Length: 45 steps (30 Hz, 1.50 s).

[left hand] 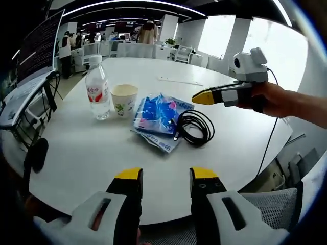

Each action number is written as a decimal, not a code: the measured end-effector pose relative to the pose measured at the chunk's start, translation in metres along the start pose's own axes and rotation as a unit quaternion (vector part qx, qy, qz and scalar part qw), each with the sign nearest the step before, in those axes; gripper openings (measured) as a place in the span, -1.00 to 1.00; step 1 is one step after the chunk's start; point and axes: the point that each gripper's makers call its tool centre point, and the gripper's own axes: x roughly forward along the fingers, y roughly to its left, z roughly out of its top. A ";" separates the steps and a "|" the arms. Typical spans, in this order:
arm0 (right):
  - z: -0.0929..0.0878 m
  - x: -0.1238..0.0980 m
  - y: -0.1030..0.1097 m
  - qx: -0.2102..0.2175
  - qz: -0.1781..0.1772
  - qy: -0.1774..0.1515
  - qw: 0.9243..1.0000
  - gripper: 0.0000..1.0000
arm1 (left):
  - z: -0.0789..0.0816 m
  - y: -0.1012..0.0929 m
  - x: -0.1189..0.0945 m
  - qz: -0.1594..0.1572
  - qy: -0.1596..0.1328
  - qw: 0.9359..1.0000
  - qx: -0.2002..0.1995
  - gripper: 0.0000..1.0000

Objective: Arrange the tabletop items into an orderly group along one side of the table until the central work area is clear of visible clutter.

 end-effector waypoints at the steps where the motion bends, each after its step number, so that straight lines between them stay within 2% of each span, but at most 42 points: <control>1: -0.007 -0.003 -0.001 0.008 -0.003 0.002 1.000 -0.75 | 0.000 -0.001 0.000 -0.001 0.001 1.000 0.001 -0.30; 9: -0.039 -0.025 -0.001 0.045 -0.022 0.008 0.999 -0.73 | 0.002 0.001 0.003 -0.003 0.004 1.000 0.006 -0.29; 20: -0.063 -0.045 0.002 0.093 -0.041 -0.002 0.995 -0.72 | -0.002 -0.001 0.002 -0.007 0.008 1.000 0.008 -0.29; 27: -0.080 -0.053 0.009 0.121 -0.052 -0.004 0.991 -0.71 | -0.004 0.004 -0.003 0.000 0.008 1.000 0.003 -0.29; 33: -0.082 -0.057 0.012 0.132 -0.057 -0.011 0.989 -0.71 | 0.002 0.005 -0.006 0.001 0.002 1.000 0.004 -0.29; 38: -0.083 -0.060 0.007 0.163 -0.072 -0.028 0.984 -0.70 | 0.001 0.005 -0.007 0.002 0.001 1.000 0.000 -0.29; 45: -0.085 -0.059 0.004 0.168 -0.079 -0.027 0.982 -0.70 | 0.001 0.003 -0.006 0.001 0.003 1.000 0.001 -0.30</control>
